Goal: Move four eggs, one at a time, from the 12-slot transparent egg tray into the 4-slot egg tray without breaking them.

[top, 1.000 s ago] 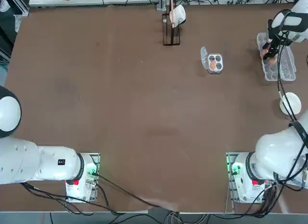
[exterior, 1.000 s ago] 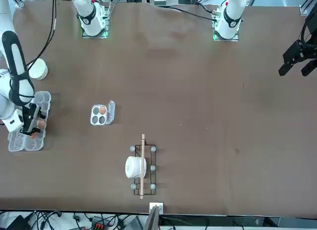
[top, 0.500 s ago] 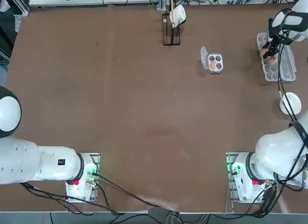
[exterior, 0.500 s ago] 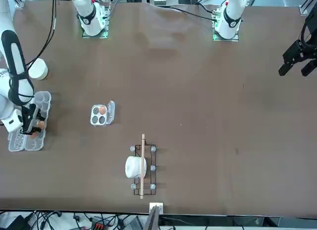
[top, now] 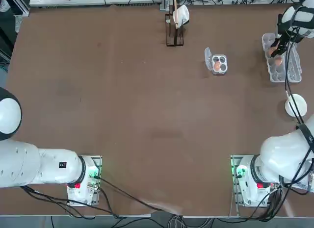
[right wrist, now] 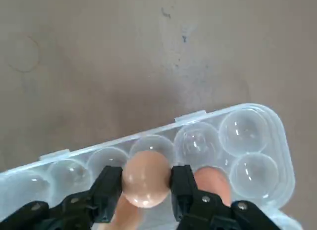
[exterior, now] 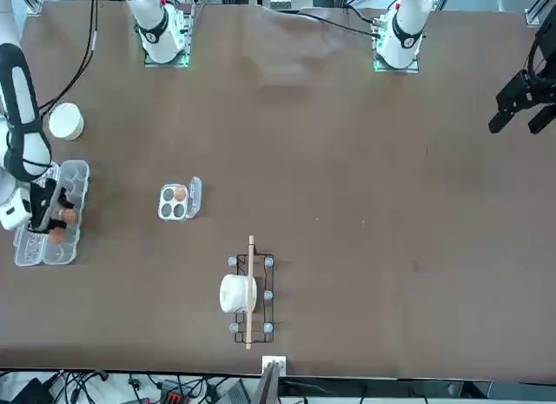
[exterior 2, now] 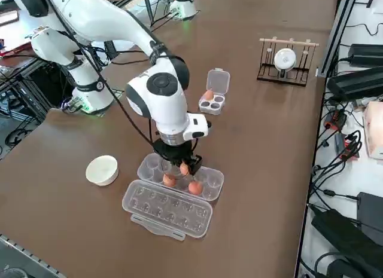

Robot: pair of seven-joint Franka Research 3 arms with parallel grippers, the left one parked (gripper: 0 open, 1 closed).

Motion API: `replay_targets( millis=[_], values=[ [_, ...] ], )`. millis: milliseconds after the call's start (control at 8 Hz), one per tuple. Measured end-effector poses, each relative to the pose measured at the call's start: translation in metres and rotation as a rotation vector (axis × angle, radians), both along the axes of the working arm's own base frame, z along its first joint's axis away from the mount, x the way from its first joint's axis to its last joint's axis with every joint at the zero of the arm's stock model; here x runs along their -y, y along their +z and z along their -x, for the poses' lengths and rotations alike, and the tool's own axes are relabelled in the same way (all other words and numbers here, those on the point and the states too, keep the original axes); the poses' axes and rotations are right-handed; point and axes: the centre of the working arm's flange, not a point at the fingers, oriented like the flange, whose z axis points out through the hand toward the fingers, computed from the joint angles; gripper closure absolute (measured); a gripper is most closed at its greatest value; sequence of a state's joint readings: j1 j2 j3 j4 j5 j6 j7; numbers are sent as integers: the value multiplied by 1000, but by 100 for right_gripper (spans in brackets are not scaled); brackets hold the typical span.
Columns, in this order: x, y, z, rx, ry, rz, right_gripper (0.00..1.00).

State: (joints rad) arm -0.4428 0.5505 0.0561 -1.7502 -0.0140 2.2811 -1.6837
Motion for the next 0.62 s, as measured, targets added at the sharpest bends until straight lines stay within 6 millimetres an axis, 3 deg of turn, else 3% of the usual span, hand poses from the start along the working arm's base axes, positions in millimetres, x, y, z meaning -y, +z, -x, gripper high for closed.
replay_targets(
  millis=[375,625],
  values=[
    [-37,47,-3,-57,-116,-13,43],
    [-91,70,-13,-83,-227,-6,43]
  ],
)
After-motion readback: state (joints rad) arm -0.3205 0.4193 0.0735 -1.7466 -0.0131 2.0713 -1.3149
